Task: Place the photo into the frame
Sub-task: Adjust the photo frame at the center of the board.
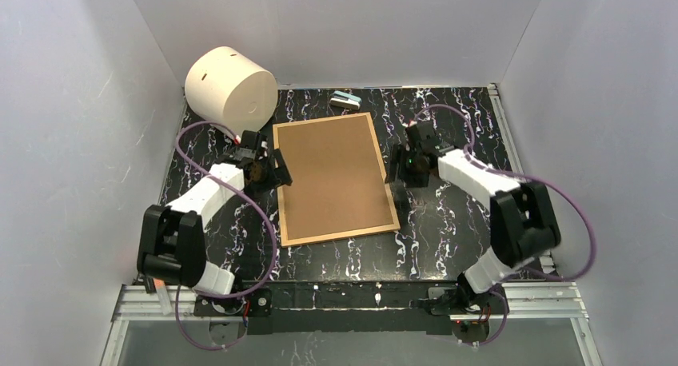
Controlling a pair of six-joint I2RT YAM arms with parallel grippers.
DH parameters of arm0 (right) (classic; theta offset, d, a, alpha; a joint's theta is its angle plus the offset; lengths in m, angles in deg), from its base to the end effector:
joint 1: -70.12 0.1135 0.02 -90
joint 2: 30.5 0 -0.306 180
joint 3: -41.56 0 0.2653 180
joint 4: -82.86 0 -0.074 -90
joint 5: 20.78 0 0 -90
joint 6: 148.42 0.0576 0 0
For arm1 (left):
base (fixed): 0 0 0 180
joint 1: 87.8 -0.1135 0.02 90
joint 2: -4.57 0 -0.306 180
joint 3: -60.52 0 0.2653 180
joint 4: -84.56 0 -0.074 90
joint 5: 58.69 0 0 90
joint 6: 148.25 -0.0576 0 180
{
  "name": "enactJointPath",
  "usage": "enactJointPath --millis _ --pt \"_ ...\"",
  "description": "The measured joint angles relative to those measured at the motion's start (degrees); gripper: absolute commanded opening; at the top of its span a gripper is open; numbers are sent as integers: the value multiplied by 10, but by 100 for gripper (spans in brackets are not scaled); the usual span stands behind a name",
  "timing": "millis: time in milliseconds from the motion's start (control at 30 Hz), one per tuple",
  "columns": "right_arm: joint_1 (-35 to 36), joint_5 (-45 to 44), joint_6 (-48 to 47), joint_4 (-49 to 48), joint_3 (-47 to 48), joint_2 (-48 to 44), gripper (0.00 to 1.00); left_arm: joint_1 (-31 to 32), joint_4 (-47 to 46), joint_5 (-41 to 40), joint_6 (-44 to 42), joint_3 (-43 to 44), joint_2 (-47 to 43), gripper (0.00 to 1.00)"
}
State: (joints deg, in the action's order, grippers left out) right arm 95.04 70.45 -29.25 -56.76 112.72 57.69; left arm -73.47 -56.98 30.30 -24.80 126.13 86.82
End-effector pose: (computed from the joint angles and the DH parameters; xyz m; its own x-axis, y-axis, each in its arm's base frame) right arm 0.3032 0.1422 0.2308 -0.8776 0.1296 -0.4615 -0.0046 0.9605 0.2783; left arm 0.2989 -0.0753 0.2328 -0.7940 -0.3660 -0.4853 -0.2397 0.9223 -0.3033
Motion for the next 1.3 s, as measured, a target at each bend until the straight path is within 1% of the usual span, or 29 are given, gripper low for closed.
enactJointPath --millis 133,300,367,467,600,667,833,933,1033,1167,1200,1233,1300 --pt "-39 7 -13 -26 92 108 69 -3 -18 -7 0 43 58 87" --pt "-66 35 -44 -34 197 221 50 -6 -53 -14 2 67 132 82" --pt "-66 45 -55 -34 228 250 48 -7 -68 -11 2 67 151 80" --pt "-64 61 -70 -31 273 287 48 -7 -93 -4 2 68 163 77" --pt "-61 85 -82 -33 291 312 47 -8 -126 16 2 68 170 72" --pt "-61 103 -85 -32 291 317 46 -8 -143 33 0 66 173 70" --pt "-63 161 -87 -56 268 317 35 -14 -177 68 -13 52 173 65" --pt "-76 191 -82 -89 221 295 29 -21 -188 84 -22 42 168 63" --pt "-79 208 -74 -100 162 258 25 -24 -198 92 -29 33 163 62" --pt "-72 225 -62 -89 79 200 25 -25 -209 97 -33 15 150 62" --pt "-68 229 -57 -79 56 182 26 -25 -210 97 -33 8 144 62" --pt "-64 230 -53 -73 40 169 29 -25 -210 100 -32 0 137 62" --pt "-55 227 -44 -51 4 137 39 -25 -209 106 -28 -14 124 67"
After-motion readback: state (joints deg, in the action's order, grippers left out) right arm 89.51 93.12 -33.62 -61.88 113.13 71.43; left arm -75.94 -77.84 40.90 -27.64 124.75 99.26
